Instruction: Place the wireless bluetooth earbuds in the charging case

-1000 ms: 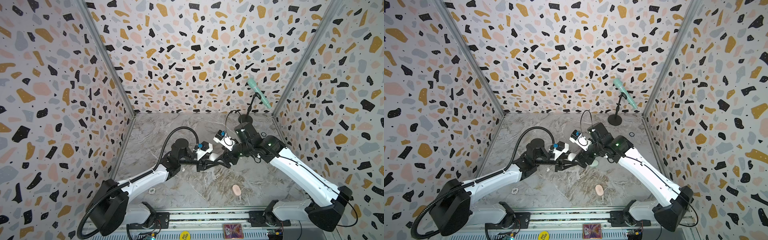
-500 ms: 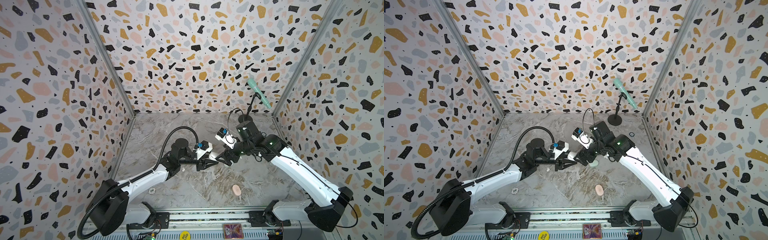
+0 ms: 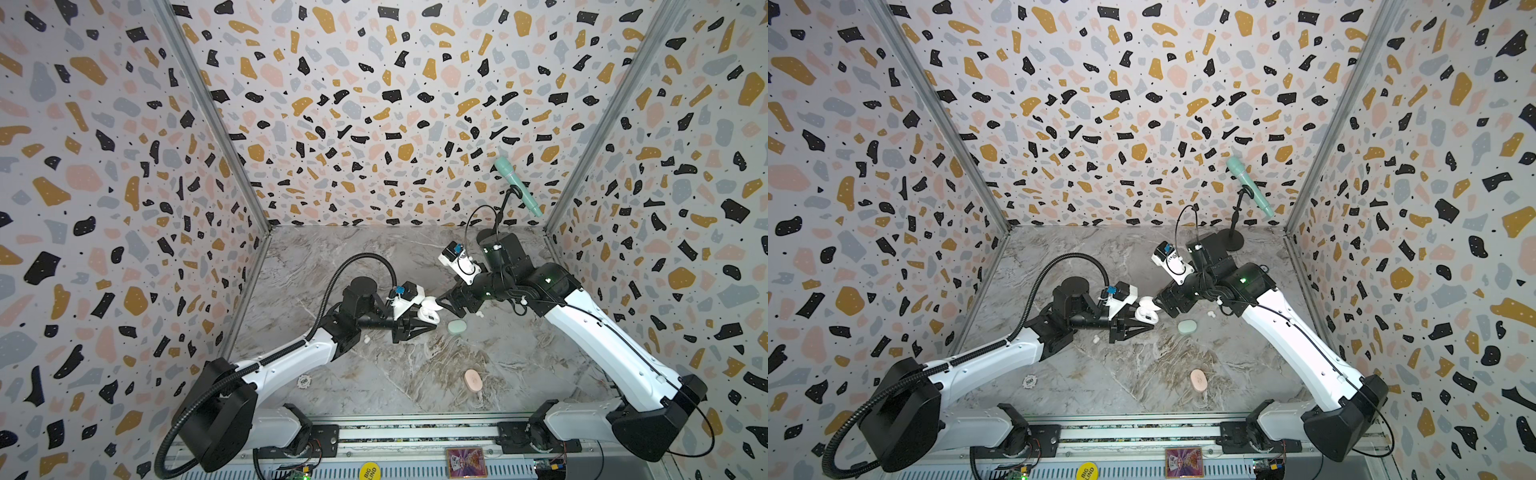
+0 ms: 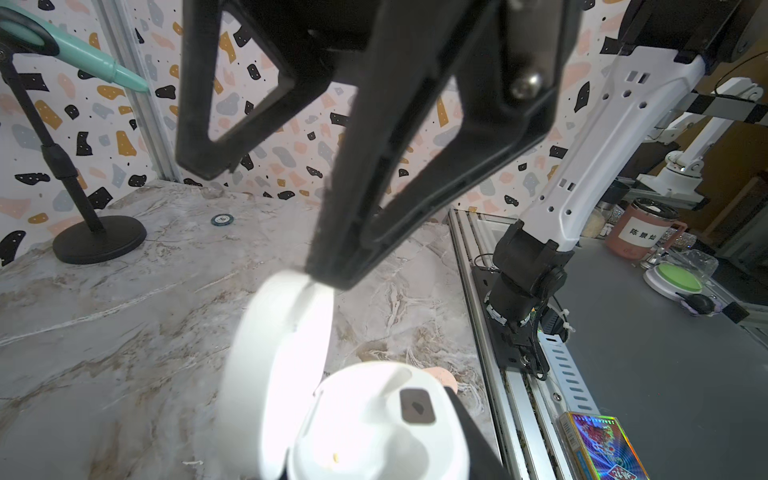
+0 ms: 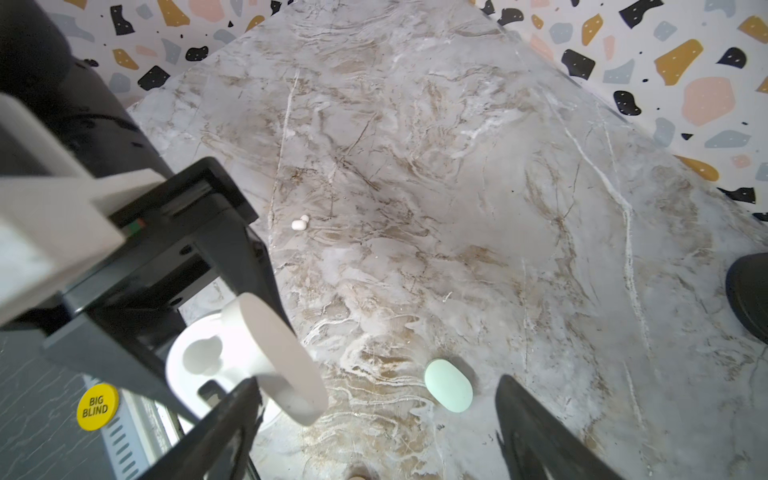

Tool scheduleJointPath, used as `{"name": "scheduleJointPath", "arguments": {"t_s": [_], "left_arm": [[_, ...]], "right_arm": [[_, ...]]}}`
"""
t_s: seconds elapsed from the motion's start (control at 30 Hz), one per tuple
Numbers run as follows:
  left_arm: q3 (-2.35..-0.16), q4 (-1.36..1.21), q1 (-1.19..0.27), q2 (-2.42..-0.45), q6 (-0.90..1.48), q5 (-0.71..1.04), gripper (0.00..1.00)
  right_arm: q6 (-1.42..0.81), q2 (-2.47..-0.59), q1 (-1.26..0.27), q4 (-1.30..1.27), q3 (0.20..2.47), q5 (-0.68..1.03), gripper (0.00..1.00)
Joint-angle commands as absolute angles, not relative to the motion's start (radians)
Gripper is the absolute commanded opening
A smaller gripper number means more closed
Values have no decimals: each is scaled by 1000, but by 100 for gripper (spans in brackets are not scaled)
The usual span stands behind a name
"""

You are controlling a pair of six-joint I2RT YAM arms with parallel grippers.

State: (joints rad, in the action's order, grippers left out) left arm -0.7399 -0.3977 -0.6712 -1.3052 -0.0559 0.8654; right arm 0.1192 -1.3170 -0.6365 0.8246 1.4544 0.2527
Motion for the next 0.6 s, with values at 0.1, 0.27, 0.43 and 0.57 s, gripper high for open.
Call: {"name": "scheduleJointPath", "arguments": {"t_s": [0.1, 0.27, 0.43, 0.57], "left_arm": [[-759, -524, -684, -1259, -34, 927, 34], [-753, -534, -684, -1263, -22, 924, 34], [-746, -552, -683, -1272, 0, 900, 33], [-740, -583, -682, -1287, 27, 893, 33]], "right_arm": [[104, -1340, -618, 821, 1474, 216, 89], [102, -1343, -614, 821, 1484, 235, 90], [100, -1343, -614, 839, 1504, 280, 94], [97, -1339, -614, 861, 1525, 306, 96]]}}
